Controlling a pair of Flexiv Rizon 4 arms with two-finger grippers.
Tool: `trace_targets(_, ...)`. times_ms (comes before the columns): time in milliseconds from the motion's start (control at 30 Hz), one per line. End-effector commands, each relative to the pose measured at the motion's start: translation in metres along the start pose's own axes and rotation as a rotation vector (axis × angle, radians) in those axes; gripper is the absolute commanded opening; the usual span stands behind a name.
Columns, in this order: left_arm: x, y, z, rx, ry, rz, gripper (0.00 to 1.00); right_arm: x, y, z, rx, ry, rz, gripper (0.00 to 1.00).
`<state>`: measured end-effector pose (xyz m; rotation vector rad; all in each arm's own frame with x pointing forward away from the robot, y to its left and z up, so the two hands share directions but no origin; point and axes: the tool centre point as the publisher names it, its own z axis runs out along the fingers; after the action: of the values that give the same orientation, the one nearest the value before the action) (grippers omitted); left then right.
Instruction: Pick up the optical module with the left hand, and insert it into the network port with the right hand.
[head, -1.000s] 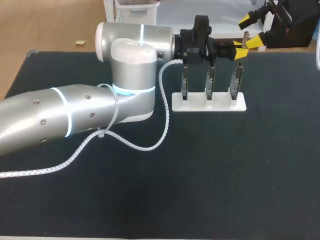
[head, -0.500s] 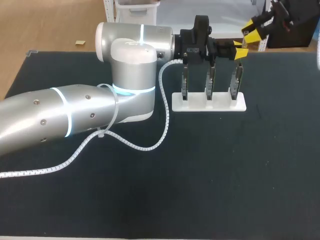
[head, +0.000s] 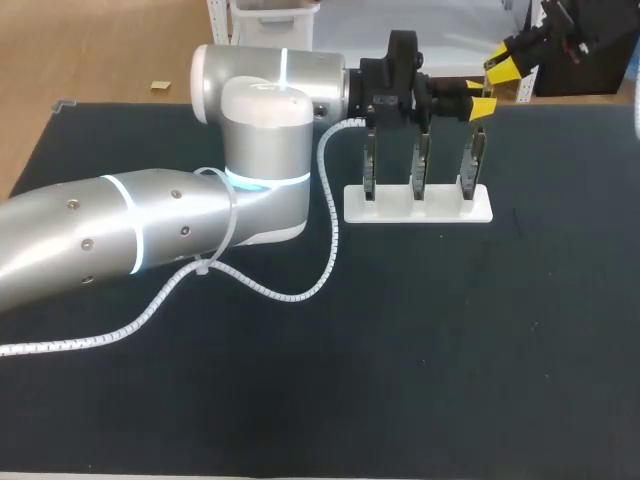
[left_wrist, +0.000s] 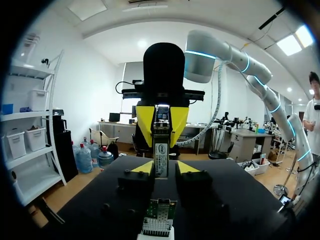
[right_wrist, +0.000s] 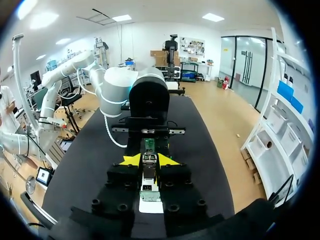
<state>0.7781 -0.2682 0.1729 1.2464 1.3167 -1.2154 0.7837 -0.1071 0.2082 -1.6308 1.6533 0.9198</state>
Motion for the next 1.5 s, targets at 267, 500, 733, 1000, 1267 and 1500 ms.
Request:
trace_targets(267, 0.000, -0.001, 0.000, -0.002, 0.002, -0.001, 1.00, -0.001, 0.001, 0.001, 0.010, -0.001, -0.005, 0.00)
trace_targets(500, -0.002, -0.006, 0.000, 0.010, 0.048, 0.020, 1.00, -0.001, 0.002, 0.000, 0.012, 0.000, -0.005, 0.00)
trace_targets(733, 0.006, -0.014, -0.008, 0.005, 0.104, 0.029, 1.00, -0.001, 0.001, -0.001, 0.014, -0.002, -0.011, 0.00)
trace_targets(1000, 0.021, -0.017, -0.018, -0.025, 0.200, 0.015, 1.00, -0.001, -0.002, -0.002, 0.014, -0.007, -0.014, 0.00)
trace_targets(1267, 0.023, -0.014, -0.023, -0.035, 0.279, 0.047, 1.00, -0.001, -0.004, -0.001, 0.013, -0.009, -0.014, 0.00)
trace_targets(1500, 0.030, -0.012, -0.022, -0.043, 0.366, 0.055, 1.00, -0.001, -0.005, 0.000, 0.013, -0.010, -0.012, 0.00)
